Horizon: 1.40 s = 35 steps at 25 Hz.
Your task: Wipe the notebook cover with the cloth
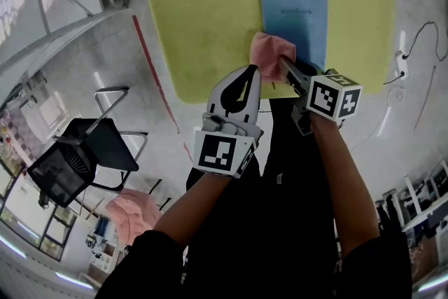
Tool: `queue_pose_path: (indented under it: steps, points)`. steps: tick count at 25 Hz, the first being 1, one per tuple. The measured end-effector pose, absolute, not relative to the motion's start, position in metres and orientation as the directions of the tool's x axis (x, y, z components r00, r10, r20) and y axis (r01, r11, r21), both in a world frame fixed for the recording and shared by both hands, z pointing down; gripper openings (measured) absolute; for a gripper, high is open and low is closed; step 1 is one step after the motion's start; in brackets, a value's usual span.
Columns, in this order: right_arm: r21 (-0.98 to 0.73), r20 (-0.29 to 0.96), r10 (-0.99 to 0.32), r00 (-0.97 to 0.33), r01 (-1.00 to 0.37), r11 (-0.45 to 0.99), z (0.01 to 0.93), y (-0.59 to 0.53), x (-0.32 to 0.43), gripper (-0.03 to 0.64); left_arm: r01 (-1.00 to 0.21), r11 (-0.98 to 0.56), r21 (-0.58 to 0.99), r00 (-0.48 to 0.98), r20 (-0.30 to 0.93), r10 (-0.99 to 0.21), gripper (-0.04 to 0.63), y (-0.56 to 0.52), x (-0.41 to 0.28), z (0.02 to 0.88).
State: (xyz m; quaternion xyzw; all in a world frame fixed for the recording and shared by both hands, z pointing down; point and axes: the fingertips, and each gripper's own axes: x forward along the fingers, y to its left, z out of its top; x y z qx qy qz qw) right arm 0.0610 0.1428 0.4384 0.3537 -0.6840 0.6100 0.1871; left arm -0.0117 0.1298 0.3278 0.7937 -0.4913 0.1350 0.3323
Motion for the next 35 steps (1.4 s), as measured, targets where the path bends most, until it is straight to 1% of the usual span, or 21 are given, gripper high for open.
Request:
queue_pose_path:
  steps: [13, 35]
  points:
    - [-0.691, 0.697, -0.262, -0.668, -0.722, 0.001, 0.439, 0.143, 0.093, 0.040, -0.861, -0.323, 0.392, 0.500, 0.540, -0.677, 0.017, 0.124, 0.016, 0.325]
    - [-0.720, 0.676, -0.276, -0.683, -0.693, -0.047, 0.439, 0.138, 0.140, 0.040, -0.830, -0.390, 0.398, 0.556, 0.545, -0.628, 0.017, 0.105, 0.081, 0.331]
